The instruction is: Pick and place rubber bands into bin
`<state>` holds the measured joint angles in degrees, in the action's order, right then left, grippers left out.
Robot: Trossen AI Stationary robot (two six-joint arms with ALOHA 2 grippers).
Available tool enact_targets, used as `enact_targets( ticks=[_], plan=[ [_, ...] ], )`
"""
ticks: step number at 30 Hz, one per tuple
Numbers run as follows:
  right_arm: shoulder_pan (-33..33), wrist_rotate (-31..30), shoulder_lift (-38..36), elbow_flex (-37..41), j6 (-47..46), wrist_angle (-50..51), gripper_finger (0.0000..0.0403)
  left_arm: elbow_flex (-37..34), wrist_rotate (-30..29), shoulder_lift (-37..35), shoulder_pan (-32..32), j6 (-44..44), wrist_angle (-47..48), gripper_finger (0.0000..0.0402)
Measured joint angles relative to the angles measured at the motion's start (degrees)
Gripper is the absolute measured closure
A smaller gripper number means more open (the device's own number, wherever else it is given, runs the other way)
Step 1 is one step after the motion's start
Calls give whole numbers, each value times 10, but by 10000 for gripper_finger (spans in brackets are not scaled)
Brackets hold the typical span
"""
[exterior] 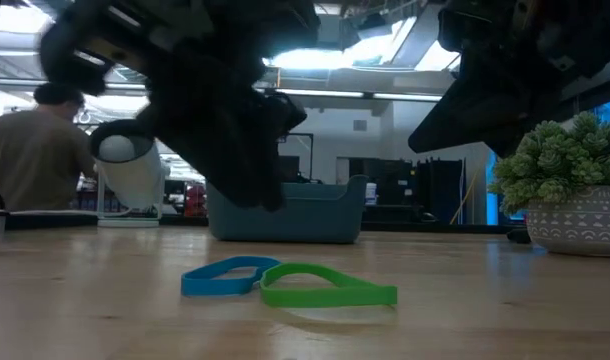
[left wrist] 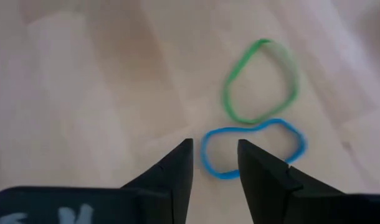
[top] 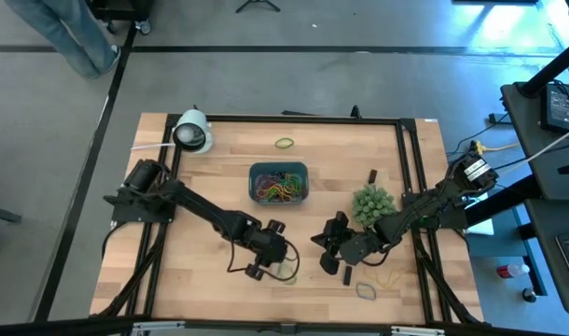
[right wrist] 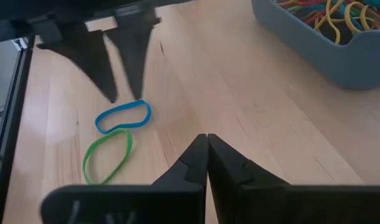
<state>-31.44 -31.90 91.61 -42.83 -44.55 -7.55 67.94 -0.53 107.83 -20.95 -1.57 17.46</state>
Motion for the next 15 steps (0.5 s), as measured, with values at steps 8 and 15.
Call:
enact_targets(
  ticks=[8,15],
  plan=[
    [0,0,0,0,0,0,395,0,0,39,1,4,-6,281],
    [0,0,0,0,0,-5,388,1,22,59,2,8,-28,295]
  ],
)
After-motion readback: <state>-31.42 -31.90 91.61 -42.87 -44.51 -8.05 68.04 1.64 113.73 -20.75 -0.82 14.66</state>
